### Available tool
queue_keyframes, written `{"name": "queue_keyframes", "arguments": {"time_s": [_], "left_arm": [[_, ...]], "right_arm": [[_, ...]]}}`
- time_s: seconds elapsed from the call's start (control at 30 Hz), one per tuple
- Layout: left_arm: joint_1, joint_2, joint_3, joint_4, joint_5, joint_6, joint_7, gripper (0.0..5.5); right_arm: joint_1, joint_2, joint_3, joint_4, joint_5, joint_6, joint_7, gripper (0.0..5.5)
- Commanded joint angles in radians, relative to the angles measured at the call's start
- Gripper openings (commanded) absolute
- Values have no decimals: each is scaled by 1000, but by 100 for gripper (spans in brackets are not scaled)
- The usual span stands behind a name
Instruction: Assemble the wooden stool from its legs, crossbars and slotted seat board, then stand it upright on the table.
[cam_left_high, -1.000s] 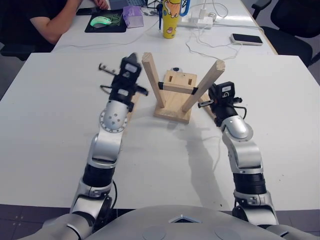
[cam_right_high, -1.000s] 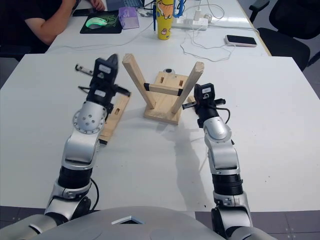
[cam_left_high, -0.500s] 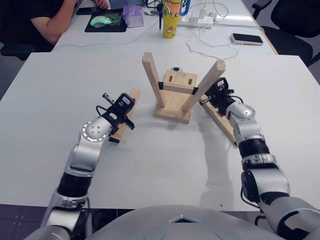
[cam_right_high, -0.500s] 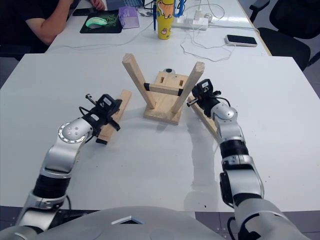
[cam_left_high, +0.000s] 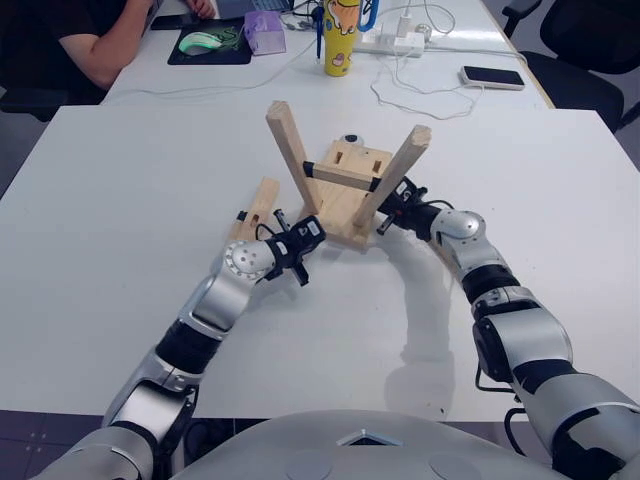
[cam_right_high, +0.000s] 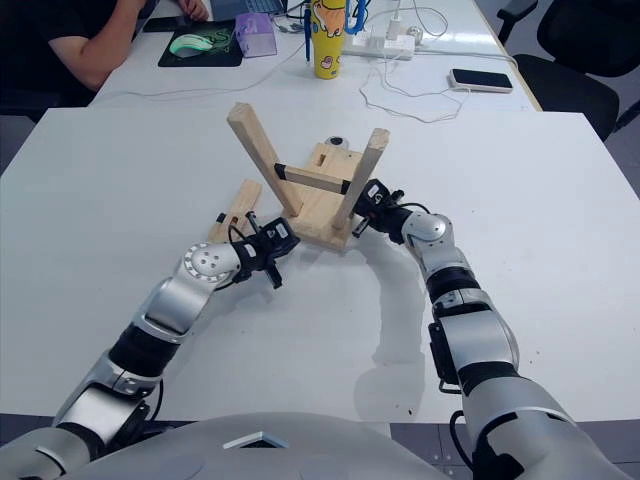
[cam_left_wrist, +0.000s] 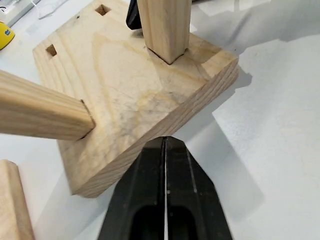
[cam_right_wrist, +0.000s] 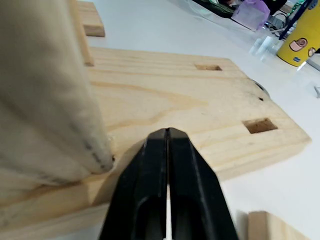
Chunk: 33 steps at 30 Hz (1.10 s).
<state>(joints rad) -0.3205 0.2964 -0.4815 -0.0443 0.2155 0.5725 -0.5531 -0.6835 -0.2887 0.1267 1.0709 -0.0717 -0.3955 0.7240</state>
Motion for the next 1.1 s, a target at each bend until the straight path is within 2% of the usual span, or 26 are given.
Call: {"name": "queue_keyframes", "arguments": {"time_s": [0.03,0.63,0.8,1.0,1.1], "left_arm": [[-33,-29,-23,49,40,-4,39,1],[11,-69,-55,-29,161,82,150,1],[-6,-62,-21,-13,174,77,187,1],[-30,14,24,-14,245,59,242,1],[-34,64,71,-34,282,35,279,1]], "right_arm": [[-9,26,30,13,-23,-16,39,0],[81,115,111,-110,-18,-23,95,0],[100,117,122,-169,-5,-5,104,0],[60,76,87,-156,-53,-38,-76,0],[65,22,55,-187,-50,-39,-109,0]]}}
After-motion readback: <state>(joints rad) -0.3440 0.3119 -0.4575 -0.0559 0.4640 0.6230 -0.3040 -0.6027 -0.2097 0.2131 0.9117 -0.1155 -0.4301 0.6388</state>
